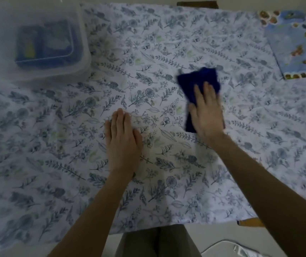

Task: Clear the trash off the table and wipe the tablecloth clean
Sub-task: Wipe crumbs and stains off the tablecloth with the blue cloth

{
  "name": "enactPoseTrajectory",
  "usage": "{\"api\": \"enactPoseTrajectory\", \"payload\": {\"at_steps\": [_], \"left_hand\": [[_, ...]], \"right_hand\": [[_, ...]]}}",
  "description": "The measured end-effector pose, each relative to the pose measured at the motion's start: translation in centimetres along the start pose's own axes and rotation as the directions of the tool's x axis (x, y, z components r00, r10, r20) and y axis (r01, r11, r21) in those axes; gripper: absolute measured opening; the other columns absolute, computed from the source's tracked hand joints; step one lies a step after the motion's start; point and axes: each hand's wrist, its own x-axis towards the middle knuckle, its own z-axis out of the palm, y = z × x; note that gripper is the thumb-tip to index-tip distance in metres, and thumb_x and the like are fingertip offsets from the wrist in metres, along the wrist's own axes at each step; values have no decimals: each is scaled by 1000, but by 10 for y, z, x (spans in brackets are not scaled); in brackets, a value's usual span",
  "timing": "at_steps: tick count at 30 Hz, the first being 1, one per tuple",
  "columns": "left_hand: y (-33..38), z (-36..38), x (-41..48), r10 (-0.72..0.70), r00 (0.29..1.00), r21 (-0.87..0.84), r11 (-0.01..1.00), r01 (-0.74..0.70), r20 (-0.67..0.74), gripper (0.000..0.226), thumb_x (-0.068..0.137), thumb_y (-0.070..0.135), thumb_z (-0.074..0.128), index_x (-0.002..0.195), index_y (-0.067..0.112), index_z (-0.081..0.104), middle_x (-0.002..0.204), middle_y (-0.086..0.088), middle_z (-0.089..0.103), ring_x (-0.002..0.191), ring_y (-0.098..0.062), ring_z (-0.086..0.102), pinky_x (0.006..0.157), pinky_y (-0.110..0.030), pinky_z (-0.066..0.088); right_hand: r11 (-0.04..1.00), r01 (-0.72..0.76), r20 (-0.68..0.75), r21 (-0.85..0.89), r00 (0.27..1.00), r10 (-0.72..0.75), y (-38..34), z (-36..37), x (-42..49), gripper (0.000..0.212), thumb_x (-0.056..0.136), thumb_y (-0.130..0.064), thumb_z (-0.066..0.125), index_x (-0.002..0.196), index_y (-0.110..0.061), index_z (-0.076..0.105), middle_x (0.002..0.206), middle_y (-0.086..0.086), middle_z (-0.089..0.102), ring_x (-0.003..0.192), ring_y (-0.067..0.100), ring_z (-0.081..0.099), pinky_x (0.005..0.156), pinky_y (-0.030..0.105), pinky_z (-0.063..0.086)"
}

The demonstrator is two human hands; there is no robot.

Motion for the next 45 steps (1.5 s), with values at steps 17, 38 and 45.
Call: {"api": "enactPoseTrajectory", "payload": {"at_steps": [17, 38, 45], "left_hand": [[6, -3, 2, 47, 997, 61, 997, -51, 63, 62, 100, 44, 20, 145, 3, 27, 155, -20, 25, 147, -33, 17, 120, -54, 9], [193, 47, -7, 356, 924, -96, 934, -345, 141, 59, 100, 37, 19, 143, -1, 34, 155, -17, 29, 146, -28, 23, 120, -50, 17], [231, 62, -13, 324, 929, 87, 935, -343, 181, 61, 101, 39, 20, 150, 3, 20, 158, -19, 18, 148, -32, 12, 121, -50, 12]], "right_hand": [[983, -155, 144, 101, 980, 140, 136, -23, -169, 58, 97, -47, 23, 150, -23, 19, 160, 3, 10, 148, 19, 4, 119, 48, 5], [999, -25, 132, 19, 991, 23, 194, -16, -214, 54, 100, -42, 12, 148, -20, 21, 156, 8, 19, 145, 26, 19, 117, 48, 12], [976, -206, 98, 71, 975, 199, 248, -29, -159, 56, 98, -42, 20, 150, -21, 18, 159, 6, 12, 147, 20, 5, 119, 48, 7]]}}
